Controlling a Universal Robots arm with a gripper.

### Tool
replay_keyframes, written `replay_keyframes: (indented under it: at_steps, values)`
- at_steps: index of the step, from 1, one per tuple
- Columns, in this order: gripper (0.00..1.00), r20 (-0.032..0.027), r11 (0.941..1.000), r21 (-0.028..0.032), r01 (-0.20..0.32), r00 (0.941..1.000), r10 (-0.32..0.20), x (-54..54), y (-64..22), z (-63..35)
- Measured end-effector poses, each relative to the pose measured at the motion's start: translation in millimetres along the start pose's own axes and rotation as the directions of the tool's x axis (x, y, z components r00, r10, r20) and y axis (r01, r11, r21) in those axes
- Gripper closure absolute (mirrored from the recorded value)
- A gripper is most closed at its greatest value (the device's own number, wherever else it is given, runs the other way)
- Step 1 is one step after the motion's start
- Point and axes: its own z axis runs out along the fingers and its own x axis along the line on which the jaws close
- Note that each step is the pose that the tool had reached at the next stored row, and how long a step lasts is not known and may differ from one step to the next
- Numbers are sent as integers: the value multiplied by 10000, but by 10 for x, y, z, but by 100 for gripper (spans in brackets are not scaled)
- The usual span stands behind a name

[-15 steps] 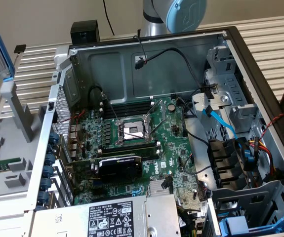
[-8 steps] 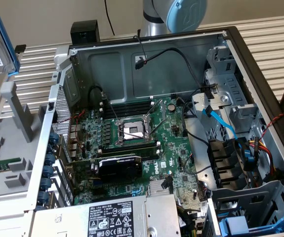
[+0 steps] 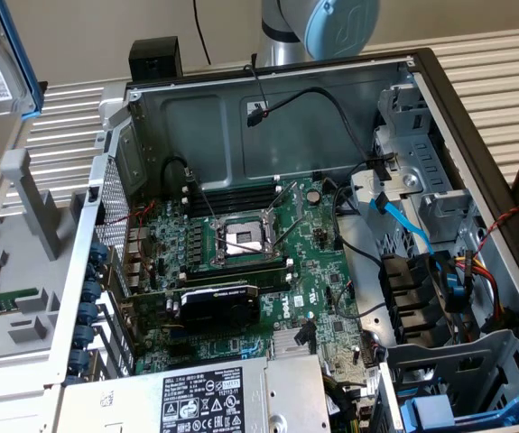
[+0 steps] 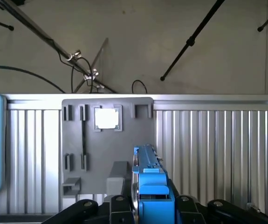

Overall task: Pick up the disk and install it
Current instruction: 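Pick up the disk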

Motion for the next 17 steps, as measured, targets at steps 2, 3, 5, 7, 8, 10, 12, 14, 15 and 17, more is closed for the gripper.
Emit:
replay_keyframes:
  at_steps: [2, 3, 5, 7, 8, 10, 12, 14, 15, 17]
  values:
    - [63, -1, 10000, 3, -1, 10000, 1, -6, -47, -48]
    - [63, 0, 10000, 6, 0, 10000, 0, -8, -72, -72]
    - [63, -1, 10000, 8, 0, 10000, 0, -12, -125, -119]
    - [63, -1, 10000, 7, 0, 10000, 0, -15, -178, -170]
    - [63, 0, 10000, 9, 0, 10000, 0, -16, -205, -195]
    - [63, 0, 10000, 10, 0, 10000, 0, -19, -256, -244]
    - [63, -1, 10000, 8, 0, 10000, 0, -22, -310, -297]
    - [63, 0, 10000, 11, 0, 10000, 0, -24, -364, -346]
    - [63, 0, 10000, 11, 0, 10000, 0, -24, -391, -370]
    - [63, 0, 10000, 9, 0, 10000, 0, -26, -455, -423]
